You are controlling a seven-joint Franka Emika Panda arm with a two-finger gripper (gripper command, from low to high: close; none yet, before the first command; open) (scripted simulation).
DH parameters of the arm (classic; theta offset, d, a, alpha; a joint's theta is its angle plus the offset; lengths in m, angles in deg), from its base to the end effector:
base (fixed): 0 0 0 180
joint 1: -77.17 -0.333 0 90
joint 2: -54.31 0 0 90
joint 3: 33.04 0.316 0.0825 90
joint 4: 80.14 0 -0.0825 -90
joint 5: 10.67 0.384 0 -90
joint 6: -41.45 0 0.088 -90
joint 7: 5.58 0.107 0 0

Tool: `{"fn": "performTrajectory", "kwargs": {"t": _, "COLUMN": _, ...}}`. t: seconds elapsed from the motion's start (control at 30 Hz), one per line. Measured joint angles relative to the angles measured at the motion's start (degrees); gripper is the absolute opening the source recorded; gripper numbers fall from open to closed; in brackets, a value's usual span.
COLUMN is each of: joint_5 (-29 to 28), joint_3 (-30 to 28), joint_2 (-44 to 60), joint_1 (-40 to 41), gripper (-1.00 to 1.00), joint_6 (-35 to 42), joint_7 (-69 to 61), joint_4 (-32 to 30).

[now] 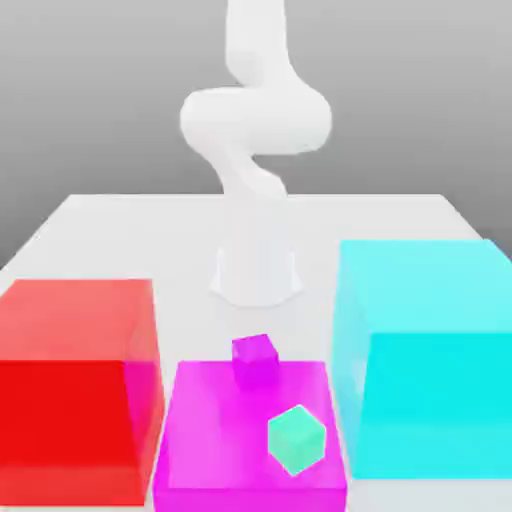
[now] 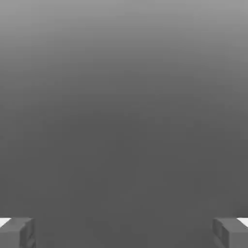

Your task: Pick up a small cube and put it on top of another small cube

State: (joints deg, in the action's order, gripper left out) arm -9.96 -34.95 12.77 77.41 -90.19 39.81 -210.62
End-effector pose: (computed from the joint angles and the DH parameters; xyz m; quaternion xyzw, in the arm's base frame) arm 0.3716 -0.0186 0.6947 -0.8514 0.3775 -0.3317 0.1504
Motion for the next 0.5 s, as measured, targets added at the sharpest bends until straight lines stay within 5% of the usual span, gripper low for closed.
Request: {"fn": "performTrajectory", "kwargs": {"t": 0.5, "joint_5": 2.82, "joint_3": -12.49, "joint_2": 31.14, "joint_1": 8.68, "gripper": 0.00, "joint_6": -5.44, "joint_7": 2.31, "joint_4": 3.40}}
